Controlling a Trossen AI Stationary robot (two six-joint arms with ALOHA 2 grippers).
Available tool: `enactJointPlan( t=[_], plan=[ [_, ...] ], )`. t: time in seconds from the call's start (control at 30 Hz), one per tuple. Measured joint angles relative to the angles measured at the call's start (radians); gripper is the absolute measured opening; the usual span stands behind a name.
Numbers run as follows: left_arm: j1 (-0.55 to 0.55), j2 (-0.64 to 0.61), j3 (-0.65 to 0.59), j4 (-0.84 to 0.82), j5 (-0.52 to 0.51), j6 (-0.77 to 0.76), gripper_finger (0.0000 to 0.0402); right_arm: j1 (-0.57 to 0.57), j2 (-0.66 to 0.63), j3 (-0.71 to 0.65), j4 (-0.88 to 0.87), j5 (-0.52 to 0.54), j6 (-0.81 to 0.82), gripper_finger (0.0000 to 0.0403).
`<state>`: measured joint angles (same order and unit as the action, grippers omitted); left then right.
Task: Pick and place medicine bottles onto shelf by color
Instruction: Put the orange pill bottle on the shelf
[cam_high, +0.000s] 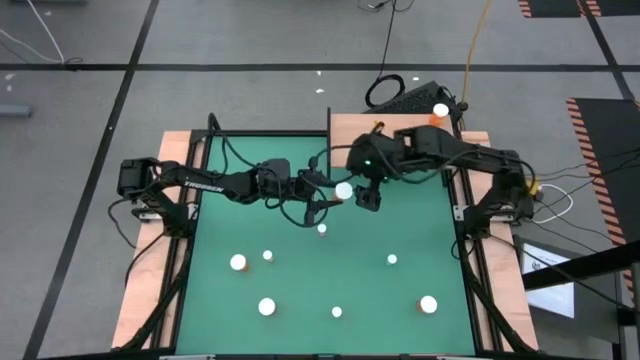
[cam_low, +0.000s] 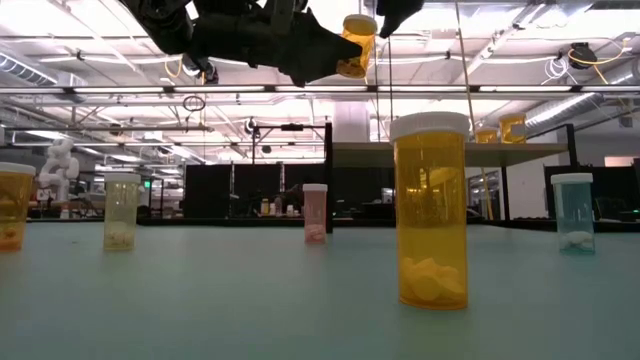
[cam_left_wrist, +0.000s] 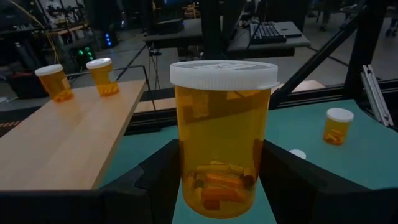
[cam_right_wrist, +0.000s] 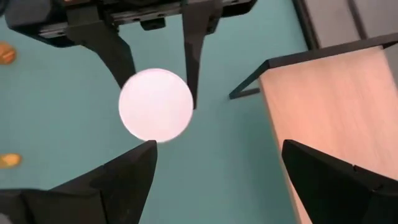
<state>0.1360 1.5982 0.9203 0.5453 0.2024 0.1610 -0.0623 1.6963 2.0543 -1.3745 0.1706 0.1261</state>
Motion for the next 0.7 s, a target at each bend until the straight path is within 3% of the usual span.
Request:
enactJointPlan(
  t=[0.27,0.7],
  plan=[
    [0.001,0.0,0.0,-0.002,0.0,0.013,0.02,-0.03,0.149,0.227,-0.188,-0.046,-0.004,0.0339],
    [0.038,0.001,0.0,-0.047,-0.005,0.014,0.02,-0.037,0.215,0.247,-0.18,-0.122,-0.08,0.0339]
  ],
)
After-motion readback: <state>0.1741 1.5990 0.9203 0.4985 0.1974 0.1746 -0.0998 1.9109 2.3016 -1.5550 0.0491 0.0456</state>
